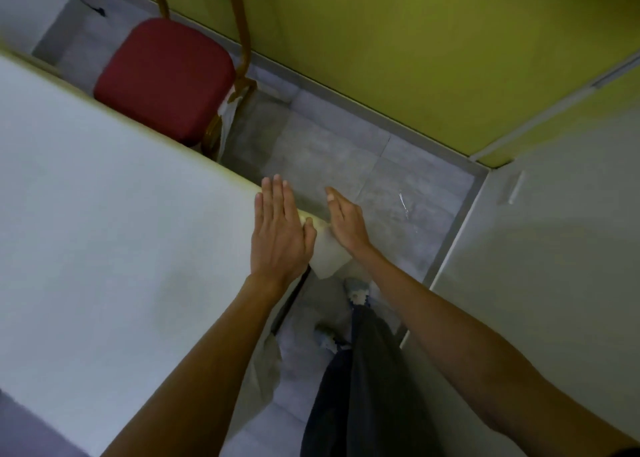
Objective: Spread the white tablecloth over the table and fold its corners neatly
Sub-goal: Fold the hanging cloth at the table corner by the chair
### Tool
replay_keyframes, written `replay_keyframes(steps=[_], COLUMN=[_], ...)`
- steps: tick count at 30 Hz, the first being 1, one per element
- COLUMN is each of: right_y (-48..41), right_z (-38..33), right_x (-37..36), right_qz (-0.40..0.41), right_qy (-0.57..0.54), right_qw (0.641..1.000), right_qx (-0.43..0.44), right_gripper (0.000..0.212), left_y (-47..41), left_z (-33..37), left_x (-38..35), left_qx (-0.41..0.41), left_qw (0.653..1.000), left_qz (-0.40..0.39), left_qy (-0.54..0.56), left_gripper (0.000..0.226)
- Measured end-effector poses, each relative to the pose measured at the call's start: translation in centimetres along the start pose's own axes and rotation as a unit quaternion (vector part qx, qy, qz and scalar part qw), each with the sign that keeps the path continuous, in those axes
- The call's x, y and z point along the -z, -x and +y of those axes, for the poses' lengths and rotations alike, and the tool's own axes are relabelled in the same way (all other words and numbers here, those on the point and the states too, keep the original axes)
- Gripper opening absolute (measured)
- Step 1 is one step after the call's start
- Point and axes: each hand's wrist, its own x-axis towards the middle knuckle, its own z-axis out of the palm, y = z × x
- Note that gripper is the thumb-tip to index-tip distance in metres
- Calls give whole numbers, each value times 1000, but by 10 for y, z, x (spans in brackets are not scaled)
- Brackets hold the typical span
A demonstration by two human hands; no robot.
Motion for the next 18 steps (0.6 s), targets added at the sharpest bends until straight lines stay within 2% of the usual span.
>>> replay_keyframes(steps=[5,8,12,14,16,18], right_y=[24,35,42,48,56,63], right_z=[-50,-81,-113,-124,-127,-126], right_x=[6,12,5,-7,-22,-31], right_qz=[-44,-66,-120,-133,-119,-118], right_qy=[13,19,94,190,316,404], right_qw=[998,995,979,948,884,821], right_qx=[47,69,138,218,322,384], right_gripper=[40,42,51,54,55,55], left_y=[5,25,69,89,110,133], left_z=[4,2,-15,-26,-35,-44], left_x=[13,21,20,18,14,7], left_qx=[39,67,109,143,159,176], left_qw=[999,996,992,988,985,983], left_qz=[-18,9,16,9,4,11], left_qy=[19,64,67,65,61,55], left_gripper=[79,83,90,88,88,86])
